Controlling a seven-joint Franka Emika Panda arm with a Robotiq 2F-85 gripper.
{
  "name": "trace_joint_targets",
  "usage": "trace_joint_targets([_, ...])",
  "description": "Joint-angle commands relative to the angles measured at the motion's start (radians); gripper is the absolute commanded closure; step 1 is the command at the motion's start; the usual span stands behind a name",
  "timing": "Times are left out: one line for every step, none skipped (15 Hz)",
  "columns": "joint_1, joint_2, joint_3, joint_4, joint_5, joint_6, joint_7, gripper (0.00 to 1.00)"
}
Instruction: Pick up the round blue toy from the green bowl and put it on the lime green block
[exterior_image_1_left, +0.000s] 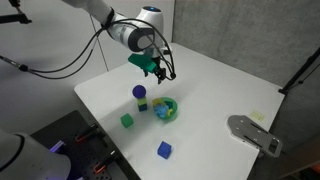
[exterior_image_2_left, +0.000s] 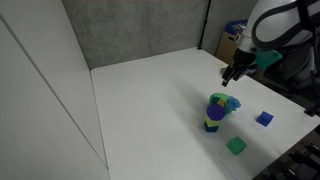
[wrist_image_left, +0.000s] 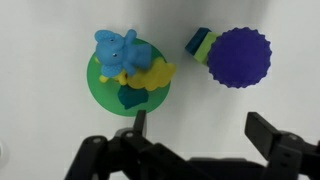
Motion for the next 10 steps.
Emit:
trace_joint_targets([-0.006,-0.065,-0.046,0.012,-0.030,-0.094,0.058,0.00])
trace_joint_targets([-0.008,-0.083,-0.059,0.011,-0.037,-0.124,0.068,0.00])
trace_joint_targets([-0.009,-0.105,-0.071,0.004,-0.049,-0.151,0.081,0.00])
trace_joint_targets([-0.011,-0.132,-0.080,-0.004,-0.061,-0.189,0.090,0.00])
trace_joint_targets([-0.013,-0.158,-0.088,-0.009,-0.075,-0.224,0.099,0.00])
trace_joint_targets([-0.015,-0.183,-0.094,-0.014,-0.088,-0.253,0.110,0.00])
trace_joint_targets([-0.017,-0.215,-0.100,-0.021,-0.101,-0.284,0.122,0.00])
trace_joint_targets([-0.019,-0.243,-0.105,-0.023,-0.126,-0.319,0.142,0.00])
trace_joint_targets([-0.021,-0.270,-0.108,-0.023,-0.147,-0.360,0.159,0.00])
trace_joint_targets([-0.024,-0.296,-0.109,-0.015,-0.170,-0.417,0.179,0.00])
